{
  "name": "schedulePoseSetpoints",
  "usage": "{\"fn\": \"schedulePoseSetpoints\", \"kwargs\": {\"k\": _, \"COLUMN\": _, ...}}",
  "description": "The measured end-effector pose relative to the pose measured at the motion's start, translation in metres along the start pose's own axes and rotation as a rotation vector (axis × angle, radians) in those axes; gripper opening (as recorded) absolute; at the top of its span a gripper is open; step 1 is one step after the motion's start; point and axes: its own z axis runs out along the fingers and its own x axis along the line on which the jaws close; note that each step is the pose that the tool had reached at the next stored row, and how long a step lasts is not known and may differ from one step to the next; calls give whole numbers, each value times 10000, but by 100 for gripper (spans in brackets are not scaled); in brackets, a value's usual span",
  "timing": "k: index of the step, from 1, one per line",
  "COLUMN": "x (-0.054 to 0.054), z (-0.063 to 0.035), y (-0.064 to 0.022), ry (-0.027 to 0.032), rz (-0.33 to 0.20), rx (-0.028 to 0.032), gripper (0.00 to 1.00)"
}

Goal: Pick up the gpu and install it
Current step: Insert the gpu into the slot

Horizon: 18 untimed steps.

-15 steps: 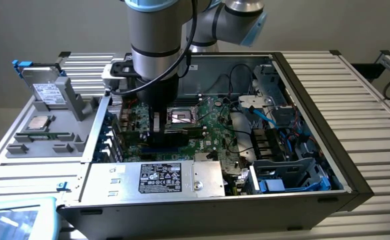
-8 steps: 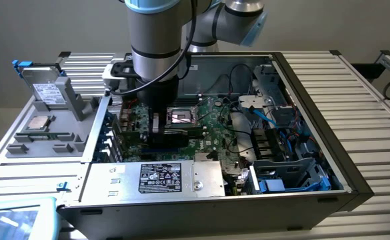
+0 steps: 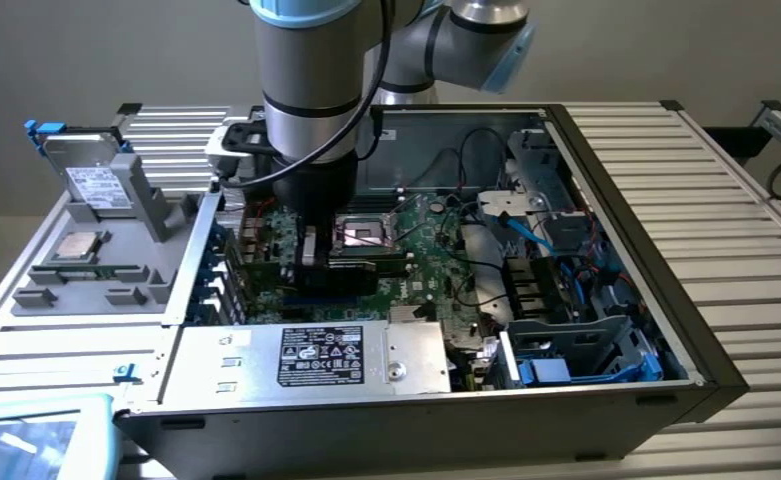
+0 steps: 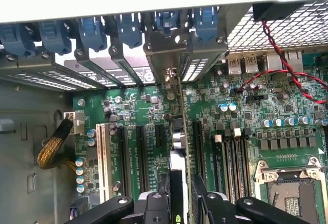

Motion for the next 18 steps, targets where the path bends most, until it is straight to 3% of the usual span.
{"fn": "schedulePoseSetpoints", "kwargs": {"k": 5, "x": 3, "z": 0, "y": -1, "ry": 29, "rz": -430, "rx": 0, "gripper": 28}}
{"fn": "schedulePoseSetpoints", "kwargs": {"k": 11, "x": 1, "z": -6, "y": -25, "ry": 41, "rz": -501, "rx": -82, "gripper": 28}}
{"fn": "schedulePoseSetpoints", "kwargs": {"k": 18, "x": 0, "z": -41, "y": -25, "ry": 44, "rz": -501, "rx": -88, "gripper": 28}}
